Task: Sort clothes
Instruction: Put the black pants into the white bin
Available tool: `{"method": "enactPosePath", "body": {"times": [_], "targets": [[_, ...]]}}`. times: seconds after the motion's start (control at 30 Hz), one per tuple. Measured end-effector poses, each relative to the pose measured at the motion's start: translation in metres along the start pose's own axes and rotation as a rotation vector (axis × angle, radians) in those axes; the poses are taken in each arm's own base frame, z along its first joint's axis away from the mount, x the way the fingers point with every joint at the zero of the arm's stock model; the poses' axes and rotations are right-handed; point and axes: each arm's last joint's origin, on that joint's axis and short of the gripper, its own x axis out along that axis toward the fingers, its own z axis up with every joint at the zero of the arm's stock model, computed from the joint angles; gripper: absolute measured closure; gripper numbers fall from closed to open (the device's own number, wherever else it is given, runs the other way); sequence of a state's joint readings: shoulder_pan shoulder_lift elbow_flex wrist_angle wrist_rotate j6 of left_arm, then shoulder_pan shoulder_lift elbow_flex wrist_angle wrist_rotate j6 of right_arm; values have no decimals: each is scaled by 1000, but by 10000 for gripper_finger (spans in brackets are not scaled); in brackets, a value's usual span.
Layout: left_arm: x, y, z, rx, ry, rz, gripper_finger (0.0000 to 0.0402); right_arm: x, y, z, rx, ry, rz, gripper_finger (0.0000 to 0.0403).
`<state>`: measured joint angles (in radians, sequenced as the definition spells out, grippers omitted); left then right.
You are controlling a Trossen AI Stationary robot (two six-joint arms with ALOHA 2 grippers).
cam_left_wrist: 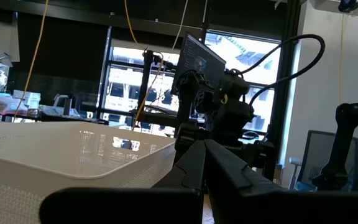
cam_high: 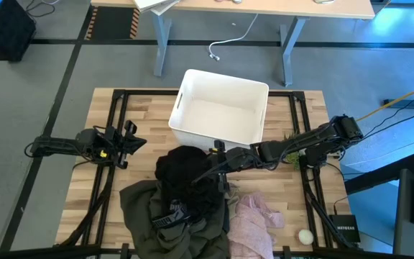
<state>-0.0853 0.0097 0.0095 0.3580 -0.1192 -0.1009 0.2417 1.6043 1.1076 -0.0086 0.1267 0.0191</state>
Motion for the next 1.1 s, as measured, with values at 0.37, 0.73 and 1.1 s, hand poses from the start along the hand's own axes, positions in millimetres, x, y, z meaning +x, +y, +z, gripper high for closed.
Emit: {"method": "enactPosePath", "body": {"times": [0.37,0.73,1.1], "targets": [[0,0,0,0,0,0,398,0,0,-2,-11,23,6,98],[0,0,0,-4,3,0,398,-1,-1,-12,-17,122,-14,97],[0,0,0,6,3,0,398,7,9,-11,-7,74,123,97]]}}
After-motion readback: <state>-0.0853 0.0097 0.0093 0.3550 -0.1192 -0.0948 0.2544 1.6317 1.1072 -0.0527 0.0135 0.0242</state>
